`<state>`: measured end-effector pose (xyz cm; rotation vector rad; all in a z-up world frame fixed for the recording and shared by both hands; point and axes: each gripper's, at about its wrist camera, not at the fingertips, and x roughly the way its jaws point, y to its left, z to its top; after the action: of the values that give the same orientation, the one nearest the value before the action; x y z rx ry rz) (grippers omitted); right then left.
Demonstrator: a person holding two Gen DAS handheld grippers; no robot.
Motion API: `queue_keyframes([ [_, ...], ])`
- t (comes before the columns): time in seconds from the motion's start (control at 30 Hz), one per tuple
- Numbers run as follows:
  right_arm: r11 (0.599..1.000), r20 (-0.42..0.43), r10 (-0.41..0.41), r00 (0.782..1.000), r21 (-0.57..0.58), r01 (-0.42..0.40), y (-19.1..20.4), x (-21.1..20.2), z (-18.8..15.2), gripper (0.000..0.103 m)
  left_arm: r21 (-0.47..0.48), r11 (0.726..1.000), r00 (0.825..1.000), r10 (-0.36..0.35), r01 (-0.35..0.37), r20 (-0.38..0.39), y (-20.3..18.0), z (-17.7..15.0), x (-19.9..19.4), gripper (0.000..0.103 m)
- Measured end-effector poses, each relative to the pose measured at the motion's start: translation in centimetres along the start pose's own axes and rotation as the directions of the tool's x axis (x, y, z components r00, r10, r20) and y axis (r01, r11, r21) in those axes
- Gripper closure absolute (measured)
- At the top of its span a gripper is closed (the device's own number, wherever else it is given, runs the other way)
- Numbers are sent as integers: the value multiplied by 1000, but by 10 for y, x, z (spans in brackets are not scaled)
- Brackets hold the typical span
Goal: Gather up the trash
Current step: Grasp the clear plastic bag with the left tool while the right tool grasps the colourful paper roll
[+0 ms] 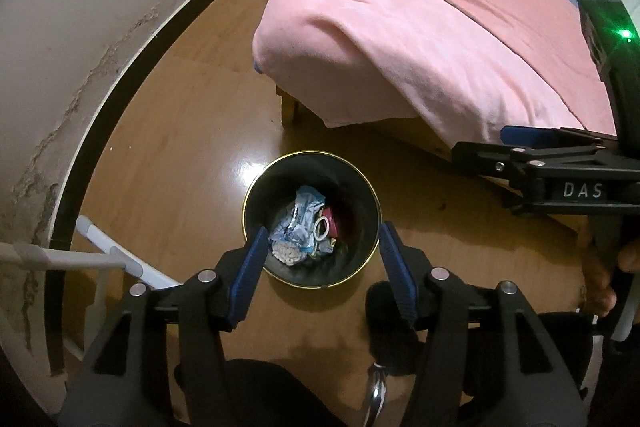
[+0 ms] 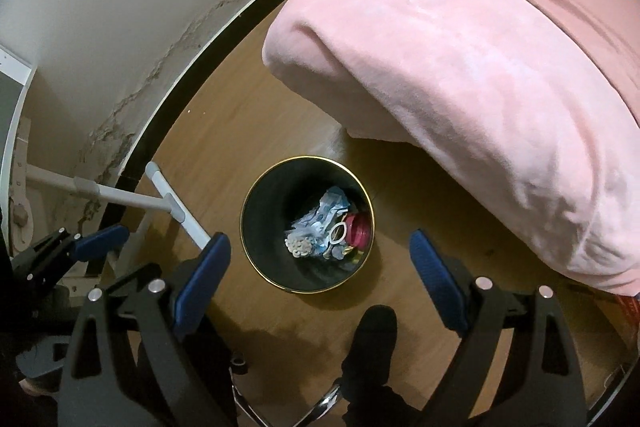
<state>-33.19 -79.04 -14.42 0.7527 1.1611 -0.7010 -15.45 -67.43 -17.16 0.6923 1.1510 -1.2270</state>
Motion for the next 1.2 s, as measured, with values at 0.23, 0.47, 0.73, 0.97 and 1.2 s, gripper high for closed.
queue_keyframes([
  [0.23,999,18,-10,1000,-51,11,29,-33,-4,15,-2,1000,998,2,-2,68,4,-8,-50,15],
  [0.47,981,122,44,992,-193,-19,124,-108,-14,15,-59,998,977,31,-19,212,61,-57,-172,10],
  [0.73,807,53,207,977,-573,-140,349,-130,-67,15,-293,939,923,265,-181,279,209,-174,-287,9],
  [0.97,535,-98,269,958,-812,-233,534,-111,-134,15,-582,768,870,452,-267,197,352,-298,-363,9],
  [1.2,400,-181,308,934,-866,-300,659,-96,-159,15,-750,619,851,502,-232,151,458,-349,-397,9],
])
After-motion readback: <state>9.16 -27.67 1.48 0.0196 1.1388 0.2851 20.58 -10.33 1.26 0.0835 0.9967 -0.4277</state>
